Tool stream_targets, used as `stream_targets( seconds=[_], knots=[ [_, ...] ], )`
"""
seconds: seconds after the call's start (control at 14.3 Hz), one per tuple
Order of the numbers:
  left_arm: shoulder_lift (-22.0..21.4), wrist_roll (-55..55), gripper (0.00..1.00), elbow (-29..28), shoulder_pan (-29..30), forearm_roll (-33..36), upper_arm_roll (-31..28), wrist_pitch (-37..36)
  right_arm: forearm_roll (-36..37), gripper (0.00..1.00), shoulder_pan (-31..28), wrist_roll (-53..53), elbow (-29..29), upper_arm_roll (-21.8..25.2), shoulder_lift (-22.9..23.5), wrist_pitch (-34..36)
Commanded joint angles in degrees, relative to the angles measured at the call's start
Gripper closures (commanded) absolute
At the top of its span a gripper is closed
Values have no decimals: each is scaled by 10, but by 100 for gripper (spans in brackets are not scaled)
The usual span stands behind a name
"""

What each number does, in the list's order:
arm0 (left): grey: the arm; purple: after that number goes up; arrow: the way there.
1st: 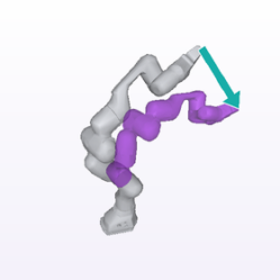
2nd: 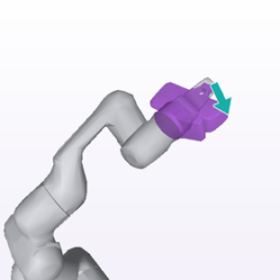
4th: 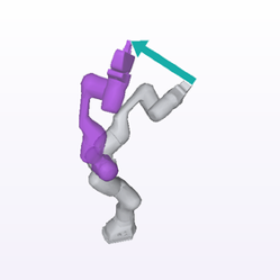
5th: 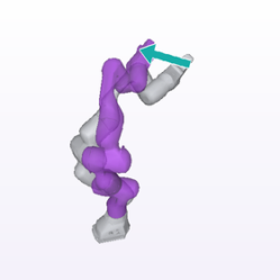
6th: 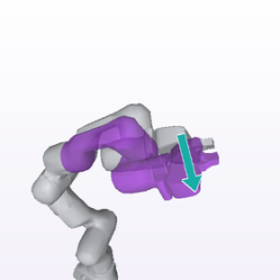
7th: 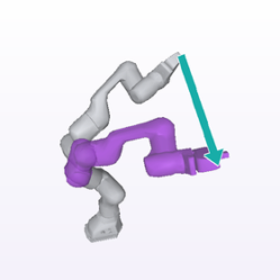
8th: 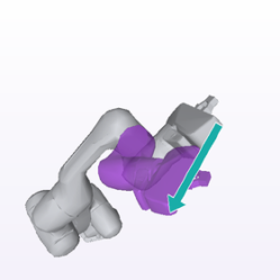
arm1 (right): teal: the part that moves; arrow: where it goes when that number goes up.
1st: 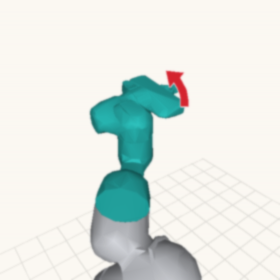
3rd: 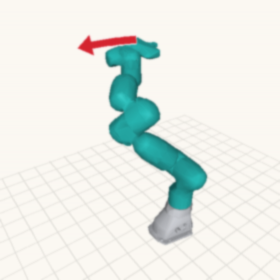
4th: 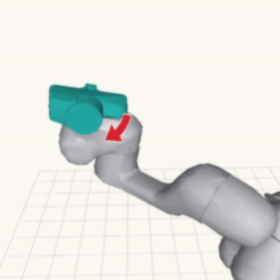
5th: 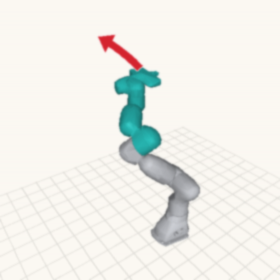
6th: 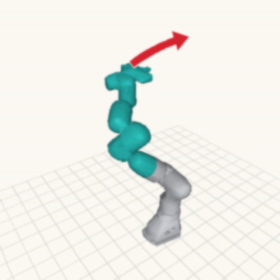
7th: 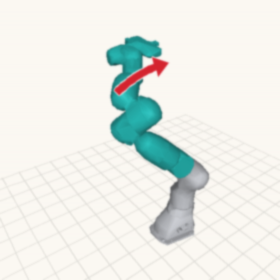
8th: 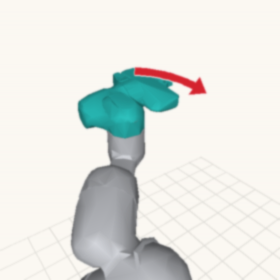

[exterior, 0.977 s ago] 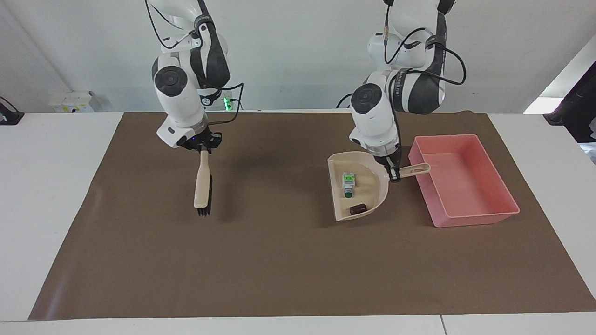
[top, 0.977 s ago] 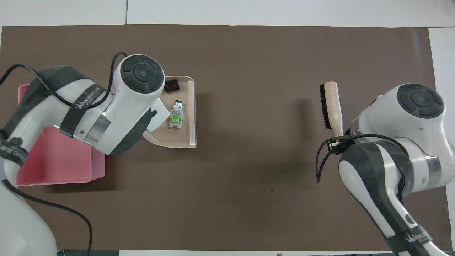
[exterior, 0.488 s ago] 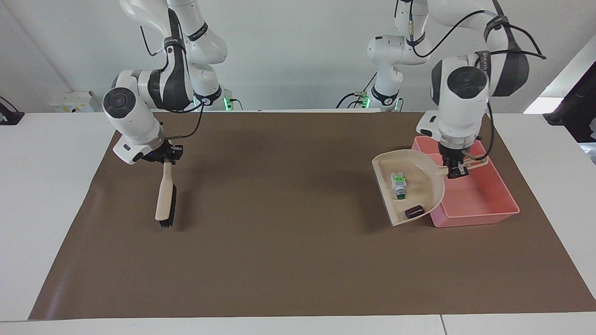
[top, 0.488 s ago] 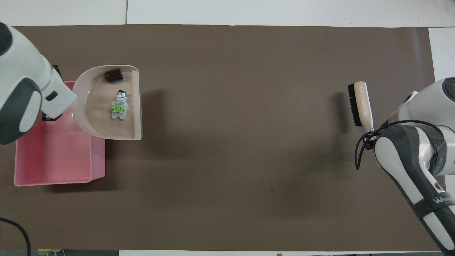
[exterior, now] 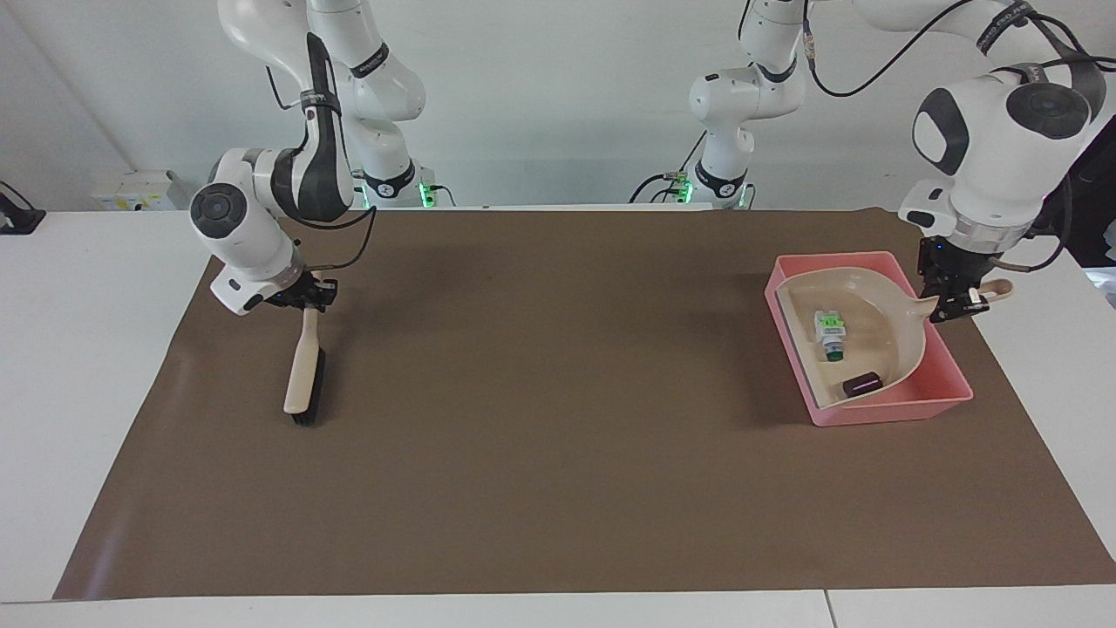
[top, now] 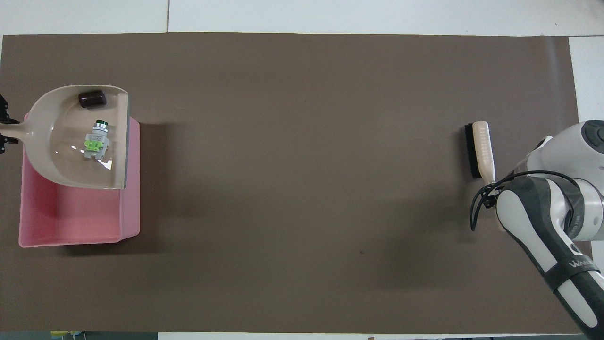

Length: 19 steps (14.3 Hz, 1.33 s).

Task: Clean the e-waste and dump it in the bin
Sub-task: 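Tilt the dustpan with the left gripper to dump components into the bin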

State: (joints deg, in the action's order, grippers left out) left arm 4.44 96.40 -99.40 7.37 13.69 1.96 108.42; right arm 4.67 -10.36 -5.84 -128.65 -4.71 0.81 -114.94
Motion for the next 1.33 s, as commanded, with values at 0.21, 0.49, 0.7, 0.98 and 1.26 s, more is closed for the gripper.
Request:
stream_targets(
  seconds=[0.21,0.49,0.7,0.98,1.26],
  knots=[
    [-46,128,100,-22,77,-17,2,16,-12,100,-16,9,-47,-8,-24,-41],
    [-53,121,100,-26,69,19,0,16,-12,100,-17,10,-45,-8,-18,-40],
    [-59,74,100,-37,28,129,5,13,-12,1,-17,5,-33,-8,-16,-21],
    [-91,3,100,-88,-21,277,5,10,-12,0,-10,5,10,-9,-19,16],
    [-101,-39,100,-90,-77,348,6,-44,-12,0,8,9,103,-14,-24,61]
  ],
)
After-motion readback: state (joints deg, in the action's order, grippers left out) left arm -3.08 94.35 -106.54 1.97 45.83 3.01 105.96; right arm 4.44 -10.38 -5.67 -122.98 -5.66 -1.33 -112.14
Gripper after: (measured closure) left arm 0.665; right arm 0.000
